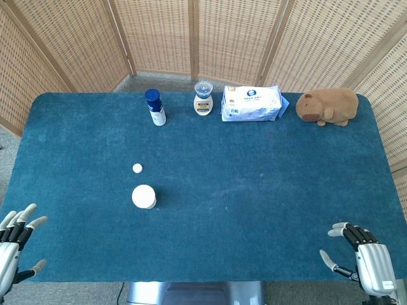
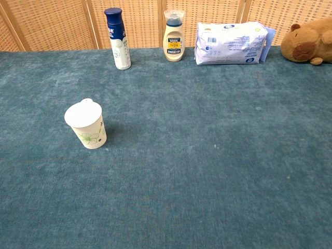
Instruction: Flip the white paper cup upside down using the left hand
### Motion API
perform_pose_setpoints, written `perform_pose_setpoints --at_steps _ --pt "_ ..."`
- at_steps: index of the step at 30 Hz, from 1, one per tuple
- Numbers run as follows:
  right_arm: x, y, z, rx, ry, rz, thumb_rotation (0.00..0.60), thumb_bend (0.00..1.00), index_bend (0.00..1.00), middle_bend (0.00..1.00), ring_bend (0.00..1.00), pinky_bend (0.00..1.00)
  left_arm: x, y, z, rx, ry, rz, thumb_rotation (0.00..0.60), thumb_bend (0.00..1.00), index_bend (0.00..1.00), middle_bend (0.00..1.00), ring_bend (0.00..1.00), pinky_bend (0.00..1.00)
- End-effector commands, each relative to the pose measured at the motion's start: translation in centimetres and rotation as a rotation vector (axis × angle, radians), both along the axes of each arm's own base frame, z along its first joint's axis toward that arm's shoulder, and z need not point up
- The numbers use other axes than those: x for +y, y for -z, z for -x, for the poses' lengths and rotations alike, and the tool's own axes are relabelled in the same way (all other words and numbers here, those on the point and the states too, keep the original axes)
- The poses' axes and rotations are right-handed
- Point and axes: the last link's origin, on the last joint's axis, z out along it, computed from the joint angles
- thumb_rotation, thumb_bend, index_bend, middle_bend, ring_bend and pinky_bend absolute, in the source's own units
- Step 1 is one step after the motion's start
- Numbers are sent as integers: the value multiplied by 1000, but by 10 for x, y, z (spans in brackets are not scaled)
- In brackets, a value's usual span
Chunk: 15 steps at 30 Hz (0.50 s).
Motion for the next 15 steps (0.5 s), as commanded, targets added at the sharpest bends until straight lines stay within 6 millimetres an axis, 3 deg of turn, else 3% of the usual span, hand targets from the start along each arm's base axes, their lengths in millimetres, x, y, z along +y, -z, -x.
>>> perform_pose_setpoints --at_steps 1,9,15 --pt "0 0 0 1 4 1 425 317 427 372 356 362 3 2 0 2 -2 7 600 163 168 39 0 7" --pt "-1 -1 2 4 6 -2 426 317 427 373 356 362 22 6 -3 58 39 69 600 161 168 39 0 8" --pt "5 -8 5 -6 16 25 424 317 427 373 356 362 62 15 -15 142 134 142 600 168 168 39 0 8"
